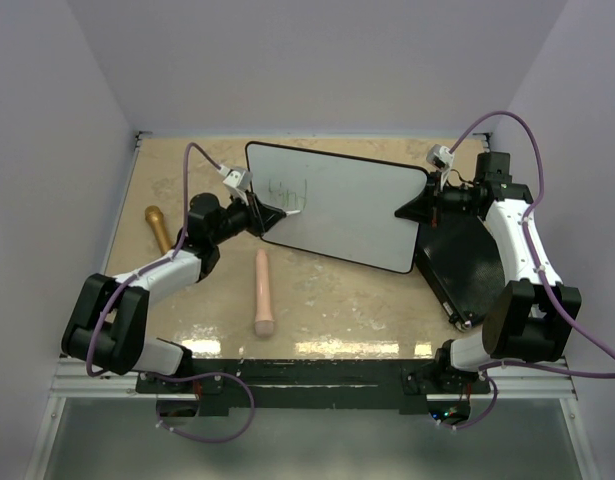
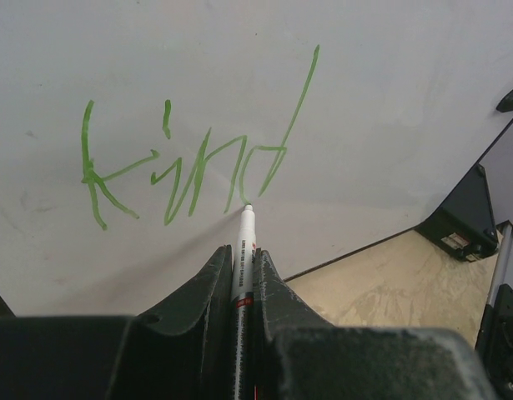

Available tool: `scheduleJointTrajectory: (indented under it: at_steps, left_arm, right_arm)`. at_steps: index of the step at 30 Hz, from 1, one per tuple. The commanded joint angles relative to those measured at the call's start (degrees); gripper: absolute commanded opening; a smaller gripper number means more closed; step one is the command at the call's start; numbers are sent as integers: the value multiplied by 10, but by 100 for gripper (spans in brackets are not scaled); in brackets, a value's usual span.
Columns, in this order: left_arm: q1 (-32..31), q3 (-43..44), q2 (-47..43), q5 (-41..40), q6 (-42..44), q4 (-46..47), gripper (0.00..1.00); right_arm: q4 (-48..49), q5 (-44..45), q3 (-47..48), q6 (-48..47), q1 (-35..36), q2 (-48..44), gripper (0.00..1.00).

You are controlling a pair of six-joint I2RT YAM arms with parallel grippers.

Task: Write a sentence on the whiteboard
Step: Write on the whiteboard at the center of the board.

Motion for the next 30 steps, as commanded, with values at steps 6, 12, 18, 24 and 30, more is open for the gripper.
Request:
scheduleJointTrajectory:
  at_steps: [6,12,18,24,30]
  left_arm:
    - [3,48,6,5,-23,43,0]
    - [3,58,6,8,-26,43,0]
    - [3,48,10,9,-21,38,0]
    - [3,28,14,10,-14,36,0]
    - [3,17,22,10,-7,28,0]
  right_arm:
    - [-11,5,2,-19,4,-3,0]
    - [-13,5,2,-20,4,-3,0]
    - [-15,6,2,-20,5,-1,0]
    - [-14,5,3,-20,5,-1,0]
    - [-16,6,2,-20,4,-1,0]
